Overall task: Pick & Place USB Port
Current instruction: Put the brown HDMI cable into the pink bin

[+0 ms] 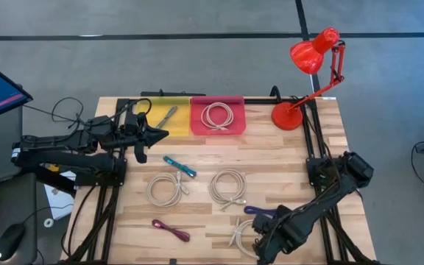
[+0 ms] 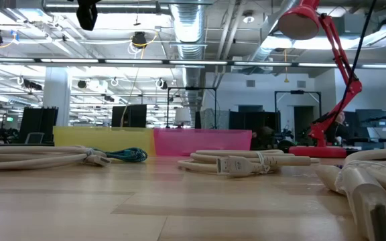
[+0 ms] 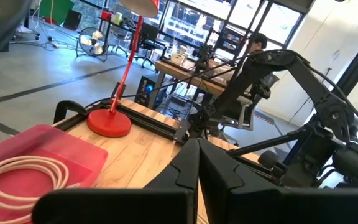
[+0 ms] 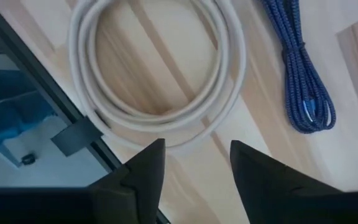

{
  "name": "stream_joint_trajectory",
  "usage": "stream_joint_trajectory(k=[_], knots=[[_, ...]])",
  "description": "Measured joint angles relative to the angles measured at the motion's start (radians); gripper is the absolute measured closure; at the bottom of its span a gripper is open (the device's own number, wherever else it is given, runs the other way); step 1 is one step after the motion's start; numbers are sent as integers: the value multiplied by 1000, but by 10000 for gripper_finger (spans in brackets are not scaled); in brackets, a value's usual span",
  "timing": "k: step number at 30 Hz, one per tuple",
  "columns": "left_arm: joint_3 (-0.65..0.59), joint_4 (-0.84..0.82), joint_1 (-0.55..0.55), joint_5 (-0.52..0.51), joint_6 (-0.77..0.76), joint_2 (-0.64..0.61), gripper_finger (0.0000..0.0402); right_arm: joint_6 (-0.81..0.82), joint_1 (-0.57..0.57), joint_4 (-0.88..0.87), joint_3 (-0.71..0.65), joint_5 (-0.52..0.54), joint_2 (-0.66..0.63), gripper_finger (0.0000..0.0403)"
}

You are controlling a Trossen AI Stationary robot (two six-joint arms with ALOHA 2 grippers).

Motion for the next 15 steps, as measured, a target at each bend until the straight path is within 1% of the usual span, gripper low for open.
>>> stream_joint_trajectory(k=[6, 10, 15], knots=[[0, -2, 0, 5, 0, 0, 394, 1, -17, 19, -7, 19, -1, 235], [0, -3, 0, 29, 0, 0, 394, 21, -17, 132, -85, 19, 1, 231], [0, -4, 0, 48, 0, 0, 394, 54, -1, 169, -162, -7, -1, 231]])
